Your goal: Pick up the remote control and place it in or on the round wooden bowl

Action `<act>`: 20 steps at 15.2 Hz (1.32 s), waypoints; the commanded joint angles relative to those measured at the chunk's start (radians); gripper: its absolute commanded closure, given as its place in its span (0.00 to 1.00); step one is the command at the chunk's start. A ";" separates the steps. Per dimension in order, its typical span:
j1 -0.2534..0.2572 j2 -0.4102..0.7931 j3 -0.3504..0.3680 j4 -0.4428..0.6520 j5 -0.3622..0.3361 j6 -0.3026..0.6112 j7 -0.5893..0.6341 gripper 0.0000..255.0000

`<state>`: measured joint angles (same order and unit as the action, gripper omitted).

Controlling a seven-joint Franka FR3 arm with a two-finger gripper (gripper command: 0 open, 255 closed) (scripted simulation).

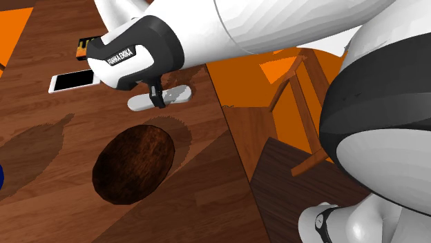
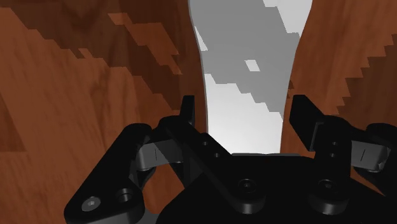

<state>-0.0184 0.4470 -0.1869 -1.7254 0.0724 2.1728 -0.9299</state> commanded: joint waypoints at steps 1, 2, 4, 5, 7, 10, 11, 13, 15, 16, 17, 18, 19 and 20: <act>0.000 0.000 0.000 0.000 0.000 0.000 0.000 1.00; 0.000 0.000 0.000 0.000 0.000 0.000 0.000 1.00; 0.000 0.000 0.000 0.000 0.000 0.000 0.000 1.00; 0.000 0.000 0.000 0.001 0.000 0.000 0.000 1.00; 0.000 0.000 0.000 0.000 0.000 0.000 0.000 1.00; 0.001 -0.018 -0.002 0.015 -0.004 -0.033 0.002 1.00; 0.002 -0.024 -0.003 0.020 -0.005 -0.044 0.003 1.00; 0.002 -0.036 -0.004 0.031 -0.008 -0.066 0.004 1.00; 0.003 -0.046 -0.005 0.043 -0.011 -0.089 0.005 1.00; 0.003 -0.051 -0.006 0.050 -0.012 -0.100 0.006 1.00; 0.003 -0.056 -0.006 0.057 -0.013 -0.112 0.006 1.00; 0.004 -0.060 -0.007 0.064 -0.014 -0.123 0.007 1.00; 0.004 -0.065 -0.007 0.071 -0.015 -0.135 0.007 1.00; 0.004 -0.069 -0.008 0.079 -0.016 -0.146 0.008 1.00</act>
<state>-0.0137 0.3817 -0.1937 -1.6568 0.0575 2.0401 -0.9215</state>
